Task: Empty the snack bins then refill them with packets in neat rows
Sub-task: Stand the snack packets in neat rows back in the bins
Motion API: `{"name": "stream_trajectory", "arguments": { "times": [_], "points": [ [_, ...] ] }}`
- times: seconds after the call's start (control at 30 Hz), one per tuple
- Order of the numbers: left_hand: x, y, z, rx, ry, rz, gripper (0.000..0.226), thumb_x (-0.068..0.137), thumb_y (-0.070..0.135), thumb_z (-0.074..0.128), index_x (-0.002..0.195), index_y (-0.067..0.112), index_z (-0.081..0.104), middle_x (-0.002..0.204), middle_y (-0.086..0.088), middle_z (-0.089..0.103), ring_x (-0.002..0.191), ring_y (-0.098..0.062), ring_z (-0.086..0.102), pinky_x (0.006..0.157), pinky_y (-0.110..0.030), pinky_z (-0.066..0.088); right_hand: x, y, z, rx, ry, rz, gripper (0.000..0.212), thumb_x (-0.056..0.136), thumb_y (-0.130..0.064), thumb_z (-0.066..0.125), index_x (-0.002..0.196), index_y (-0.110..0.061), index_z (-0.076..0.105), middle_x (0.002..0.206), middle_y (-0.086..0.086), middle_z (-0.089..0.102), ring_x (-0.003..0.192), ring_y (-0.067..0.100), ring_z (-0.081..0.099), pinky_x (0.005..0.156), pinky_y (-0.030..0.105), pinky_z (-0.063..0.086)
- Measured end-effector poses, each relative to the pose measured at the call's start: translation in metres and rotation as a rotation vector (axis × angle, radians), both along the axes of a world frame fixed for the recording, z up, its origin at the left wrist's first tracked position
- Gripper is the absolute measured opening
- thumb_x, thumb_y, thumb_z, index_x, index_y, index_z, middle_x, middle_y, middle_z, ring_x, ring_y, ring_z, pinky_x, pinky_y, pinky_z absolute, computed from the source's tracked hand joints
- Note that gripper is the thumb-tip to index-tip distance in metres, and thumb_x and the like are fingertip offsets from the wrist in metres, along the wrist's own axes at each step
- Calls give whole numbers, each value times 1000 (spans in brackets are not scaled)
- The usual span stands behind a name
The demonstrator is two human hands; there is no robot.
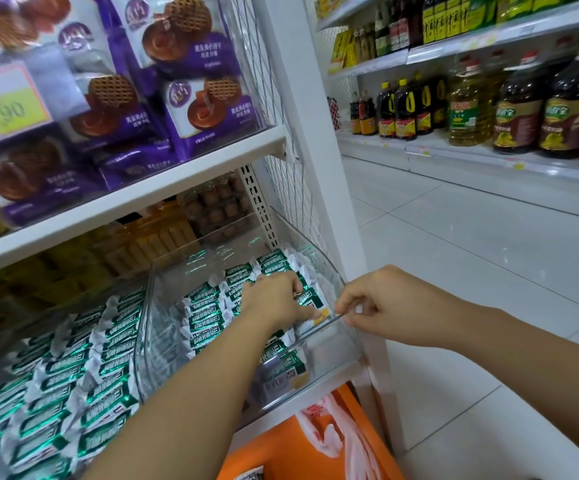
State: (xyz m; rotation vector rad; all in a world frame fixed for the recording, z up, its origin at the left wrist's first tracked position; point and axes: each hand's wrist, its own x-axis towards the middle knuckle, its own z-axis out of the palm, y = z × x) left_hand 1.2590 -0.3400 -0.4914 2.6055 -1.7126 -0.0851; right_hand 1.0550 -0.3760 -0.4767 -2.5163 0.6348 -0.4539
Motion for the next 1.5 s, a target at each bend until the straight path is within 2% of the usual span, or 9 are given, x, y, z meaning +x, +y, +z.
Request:
{"name": "stream_trajectory", "arguments": {
  "times": [0.17, 0.37, 0.6, 0.8, 1.0, 1.17, 1.3, 1.4, 1.5],
  "points": [
    [-4, 36, 15, -281, 192, -40, 31, 83, 45, 68, 106, 27, 61, 100, 9, 59, 91, -13, 56, 84, -31, 47, -6, 15, 2, -68, 15, -68, 22, 89, -25, 60, 109, -28, 69, 92, -17, 64, 77, 4, 57, 73, 24, 46],
    [-22, 149, 5, -659, 214, -295, 12, 90, 16, 58, 100, 18, 66, 91, 12, 58, 83, -5, 55, 74, -20, 43, 2, 73, -8, -97, -138, -34, 16, 85, -17, 65, 99, -20, 73, 86, -15, 67, 72, 7, 61, 69, 24, 48],
    [-3, 259, -72, -442, 354, -193, 16, 94, 15, 56, 107, 18, 65, 92, 14, 53, 81, -1, 48, 74, -21, 42, 35, 136, -70, 32, 164, 137, 20, 86, -22, 64, 105, -23, 70, 93, -13, 66, 80, -1, 59, 68, 6, 39],
    [22, 291, -146, 32, 620, -24, 32, 95, 22, 58, 127, 21, 55, 119, 2, 58, 97, -11, 55, 80, -23, 44, 51, 143, -134, 210, 779, 188, 60, 90, -34, 63, 143, -23, 37, 139, 4, 48, 114, 16, 51, 84, 20, 36],
    [39, 301, -228, 377, 812, 71, 58, 90, 35, 63, 141, 18, 41, 138, -7, 49, 118, -20, 51, 94, -29, 44, 49, 136, -196, 330, 1123, 236, 77, 85, -14, 69, 147, -13, 22, 143, 2, 43, 118, 11, 46, 70, -2, 31],
    [36, 320, -275, 577, 911, 99, 76, 87, 41, 66, 147, 17, 26, 143, -6, 39, 131, -28, 41, 103, -36, 39, 37, 141, -238, 424, 1391, 238, 109, 85, -24, 71, 144, -25, -20, 157, 15, 14, 131, 23, 42, 102, 23, 33],
    [22, 333, -295, 638, 1025, 172, 88, 87, 40, 66, 152, 17, 11, 154, -6, 29, 133, -23, 39, 104, -29, 37, 28, 153, -263, 518, 1411, 96, 130, 72, -37, 81, 145, -32, -26, 157, 22, -6, 143, 36, 17, 106, 37, 38],
    [8, 333, -300, 515, 1194, 292, 93, 87, 28, 69, 152, 18, 2, 155, -2, 23, 134, -18, 36, 91, -18, 37, 33, 160, -269, 661, 1248, -8, 130, 69, -29, 84, 148, -34, -19, 156, 16, -5, 131, 39, 36, 80, 38, 56],
    [1, 328, -307, 337, 1269, 390, 115, 66, 43, 80, 151, 20, 7, 144, 3, 33, 134, -18, 35, 101, -30, 40, 43, 167, -277, 585, 1052, 46, 118, 72, -26, 82, 152, -23, -5, 157, 14, 5, 140, 33, 22, 103, 35, 39]
  ]
}}
